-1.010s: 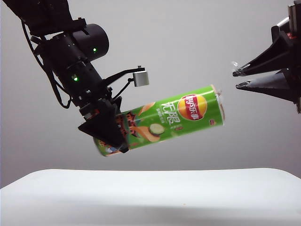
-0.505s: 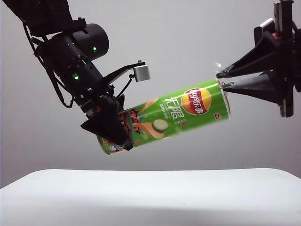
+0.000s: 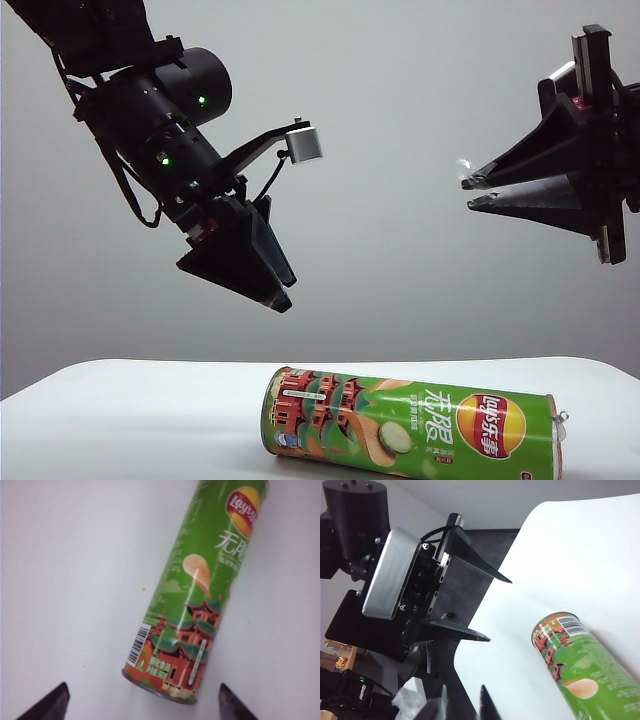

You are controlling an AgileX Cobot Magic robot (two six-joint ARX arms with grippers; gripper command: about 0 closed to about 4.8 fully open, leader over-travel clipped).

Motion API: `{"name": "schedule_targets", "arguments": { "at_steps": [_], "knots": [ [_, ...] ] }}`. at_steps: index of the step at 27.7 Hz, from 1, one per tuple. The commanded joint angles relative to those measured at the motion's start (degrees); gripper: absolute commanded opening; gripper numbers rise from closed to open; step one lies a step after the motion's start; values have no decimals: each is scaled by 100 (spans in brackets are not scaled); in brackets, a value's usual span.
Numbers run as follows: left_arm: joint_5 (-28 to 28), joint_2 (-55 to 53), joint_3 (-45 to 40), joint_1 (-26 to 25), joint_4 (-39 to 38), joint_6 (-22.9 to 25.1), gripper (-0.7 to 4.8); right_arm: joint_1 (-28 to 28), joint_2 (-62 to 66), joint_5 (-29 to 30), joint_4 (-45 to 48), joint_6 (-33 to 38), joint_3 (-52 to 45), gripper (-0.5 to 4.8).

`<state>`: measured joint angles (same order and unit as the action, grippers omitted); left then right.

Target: Pick up the green tub of chips from the desk, pull out the transparent container with the chips inside partially, and then place the chips back on the desk.

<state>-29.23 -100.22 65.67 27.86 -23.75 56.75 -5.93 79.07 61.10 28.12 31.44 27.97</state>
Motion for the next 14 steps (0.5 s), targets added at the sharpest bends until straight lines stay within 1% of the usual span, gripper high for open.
{"name": "schedule_targets", "arguments": {
  "at_steps": [1,4,6,7,9,12,14],
  "knots": [
    [-13,13,20,66,48,212,437,26,-26,37,262,-35,98,85],
    [-13,-68,17,133,179,439,460,57,-42,-164,203,7,315,85],
    [11,-170,17,256,254,435,463,92,-44,-487,48,103,444,85],
    [114,-238,17,315,275,437,463,109,-46,-568,33,140,457,86],
    [369,-424,17,492,286,435,463,177,-46,-584,-22,157,457,86],
    [553,-717,15,726,280,564,463,205,-46,-549,-216,127,455,86],
    [671,-1008,15,979,409,636,463,221,-44,-549,-304,2,444,86]
  ]
}}
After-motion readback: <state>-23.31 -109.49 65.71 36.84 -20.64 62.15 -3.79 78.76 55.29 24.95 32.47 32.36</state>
